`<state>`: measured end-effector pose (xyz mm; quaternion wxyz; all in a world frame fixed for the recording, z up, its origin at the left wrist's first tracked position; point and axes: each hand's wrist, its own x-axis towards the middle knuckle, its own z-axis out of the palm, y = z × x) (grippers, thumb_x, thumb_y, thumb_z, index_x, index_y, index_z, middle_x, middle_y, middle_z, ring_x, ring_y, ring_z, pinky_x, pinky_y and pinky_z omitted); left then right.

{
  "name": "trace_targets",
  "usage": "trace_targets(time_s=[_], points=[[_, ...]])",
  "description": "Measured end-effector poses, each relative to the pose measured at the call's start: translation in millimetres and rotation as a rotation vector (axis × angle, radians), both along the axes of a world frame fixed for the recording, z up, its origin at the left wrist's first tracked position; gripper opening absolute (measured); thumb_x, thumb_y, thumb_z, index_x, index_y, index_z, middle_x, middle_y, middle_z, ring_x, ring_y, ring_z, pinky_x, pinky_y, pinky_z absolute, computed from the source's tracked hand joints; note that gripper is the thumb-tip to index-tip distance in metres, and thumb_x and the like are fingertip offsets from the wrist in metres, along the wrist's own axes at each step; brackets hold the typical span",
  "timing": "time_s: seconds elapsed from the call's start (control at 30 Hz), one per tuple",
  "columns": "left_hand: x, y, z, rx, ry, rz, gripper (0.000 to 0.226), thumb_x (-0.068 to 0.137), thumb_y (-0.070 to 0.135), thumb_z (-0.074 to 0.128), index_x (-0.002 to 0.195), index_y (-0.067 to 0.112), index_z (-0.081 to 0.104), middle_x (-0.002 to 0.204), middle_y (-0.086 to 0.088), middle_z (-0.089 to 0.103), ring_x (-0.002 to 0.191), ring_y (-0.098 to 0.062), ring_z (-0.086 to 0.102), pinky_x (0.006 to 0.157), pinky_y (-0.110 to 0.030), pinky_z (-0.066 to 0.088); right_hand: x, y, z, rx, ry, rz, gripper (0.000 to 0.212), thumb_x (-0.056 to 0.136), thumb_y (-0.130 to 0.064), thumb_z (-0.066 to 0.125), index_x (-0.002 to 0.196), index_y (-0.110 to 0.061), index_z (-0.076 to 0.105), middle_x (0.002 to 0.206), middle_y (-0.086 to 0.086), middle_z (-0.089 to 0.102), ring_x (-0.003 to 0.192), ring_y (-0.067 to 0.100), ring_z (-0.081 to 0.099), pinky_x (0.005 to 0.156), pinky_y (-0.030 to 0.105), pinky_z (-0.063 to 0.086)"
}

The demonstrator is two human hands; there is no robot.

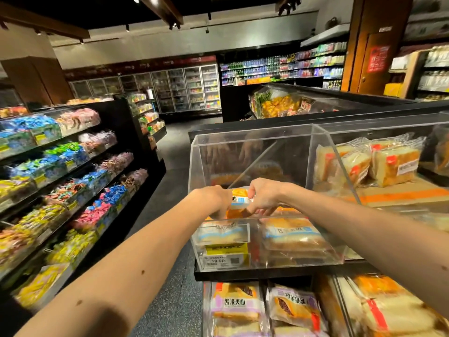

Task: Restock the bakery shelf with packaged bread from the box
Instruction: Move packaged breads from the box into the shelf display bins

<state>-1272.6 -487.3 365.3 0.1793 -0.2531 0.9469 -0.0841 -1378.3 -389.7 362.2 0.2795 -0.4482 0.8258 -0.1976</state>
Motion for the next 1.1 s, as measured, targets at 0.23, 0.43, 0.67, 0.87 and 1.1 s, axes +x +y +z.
trace_targets(time_s=[0.23, 0.43, 0.67, 0.87, 1.1], points=[[23, 12, 20, 0.049, 0.324, -0.012, 0.035, 0.089, 0.031, 0.07, 0.12, 0.015, 0.067, 0.117, -0.007, 0.065, 0.108, -0.026, 0.061, 0.088, -0.035, 0.049, -5, 32, 6, -0.24, 0.054, -0.024, 0.012, 0.085, -0.013, 0.072, 0.092, -0.015, 0.062, 0.09, 0.009, 0.069, 0.07, 0.02, 0.065, 0.06, 0.03, 0.058], [97, 61, 63, -0.097, 0.614, -0.042, 0.014, 0.09, 0.037, 0.064, 0.095, 0.026, 0.07, 0.091, 0.005, 0.07, 0.089, -0.019, 0.063, 0.08, -0.038, 0.053, 33, 77, 22, -0.728, 0.325, 0.082, 0.017, 0.082, -0.026, 0.072, 0.095, -0.023, 0.062, 0.078, -0.011, 0.065, 0.084, 0.019, 0.063, 0.08, 0.037, 0.051], [298, 162, 7, -0.4, 0.586, 0.257, 0.02, 0.091, 0.042, 0.062, 0.097, 0.023, 0.066, 0.09, 0.002, 0.065, 0.084, -0.025, 0.064, 0.062, -0.035, 0.05, 179, 103, -37, -0.764, 0.394, 0.711, 0.043, 0.085, -0.045, 0.069, 0.12, -0.025, 0.056, 0.105, -0.004, 0.06, 0.098, 0.022, 0.058, 0.082, 0.039, 0.048], [475, 282, -98, -0.243, 0.474, 0.897, 0.023, 0.094, 0.042, 0.049, 0.097, 0.023, 0.062, 0.093, -0.004, 0.065, 0.089, -0.032, 0.065, 0.068, -0.039, 0.053, 369, 134, -149, -0.66, 0.382, 1.183, 0.053, 0.081, -0.037, 0.074, 0.125, -0.013, 0.059, 0.113, 0.01, 0.061, 0.099, 0.032, 0.063, 0.074, 0.037, 0.053], [628, 406, -229, 0.051, 0.407, 1.539, 0.026, 0.098, 0.039, 0.046, 0.114, 0.025, 0.061, 0.113, -0.005, 0.066, 0.106, -0.028, 0.065, 0.084, -0.037, 0.053, 557, 193, -245, -0.313, 0.267, 1.575, 0.046, 0.097, -0.038, 0.051, 0.136, -0.015, 0.041, 0.13, 0.008, 0.049, 0.121, 0.03, 0.049, 0.086, 0.04, 0.046]])
